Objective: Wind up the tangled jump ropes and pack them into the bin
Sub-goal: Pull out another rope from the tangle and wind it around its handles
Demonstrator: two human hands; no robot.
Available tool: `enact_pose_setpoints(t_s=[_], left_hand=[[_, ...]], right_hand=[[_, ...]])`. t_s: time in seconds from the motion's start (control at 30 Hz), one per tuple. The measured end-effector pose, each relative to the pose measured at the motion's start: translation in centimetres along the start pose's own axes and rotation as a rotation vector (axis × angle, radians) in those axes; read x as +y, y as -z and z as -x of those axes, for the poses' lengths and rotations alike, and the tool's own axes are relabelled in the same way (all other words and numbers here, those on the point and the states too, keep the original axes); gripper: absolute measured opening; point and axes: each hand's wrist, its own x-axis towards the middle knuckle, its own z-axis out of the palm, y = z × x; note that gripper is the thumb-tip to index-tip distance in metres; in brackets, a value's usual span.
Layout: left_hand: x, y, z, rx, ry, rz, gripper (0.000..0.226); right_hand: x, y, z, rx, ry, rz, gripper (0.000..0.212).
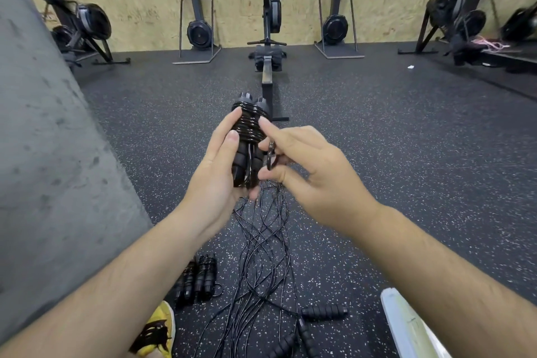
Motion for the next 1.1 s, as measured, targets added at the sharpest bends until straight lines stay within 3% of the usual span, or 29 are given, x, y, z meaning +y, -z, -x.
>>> enact_pose_setpoints(t_s=[0.17, 0.27, 0.4, 0.6, 0.77, 0.97, 1.1], left_hand=[[0.1, -0.1, 0.1, -0.056, 0.054, 0.079, 0.037], [0.2, -0.3, 0.2, -0.068, 0.072, 0.078, 0.036], [0.2, -0.5, 0.2, -0.066, 0.084, 0.115, 0.037], [-0.1, -0.5, -0.1, -0.061, 0.077, 0.156, 0.036], [0.1, -0.1, -0.3, -0.061, 0.051, 0.141, 0.037], [-0.2, -0.4, -0.1, -0.055, 0.012, 0.029, 0.037], [-0.7, -0.7, 0.1, -0.043, -0.006, -0.035, 0.038]], right_hand=[[-0.2, 1.5, -0.1, -0.008, 0.084, 0.100, 0.056], [-1.0, 1.9, -0.2, 0.020, -0.039, 0.028, 0.061], [-0.8, 2.2, -0.2, 0.067, -0.053, 0.120, 0.040], [-0.3, 1.6, -0.3, -0.088, 0.006, 0.428, 0.051], [-0.3, 1.7, -0.3, -0.249, -0.118, 0.613, 0.034], [-1.8, 0.6, -0.4, -0.297, -0.202, 0.695, 0.009], [-2.7, 0.4, -0.7, -0.377, -0.288, 0.647, 0.018]])
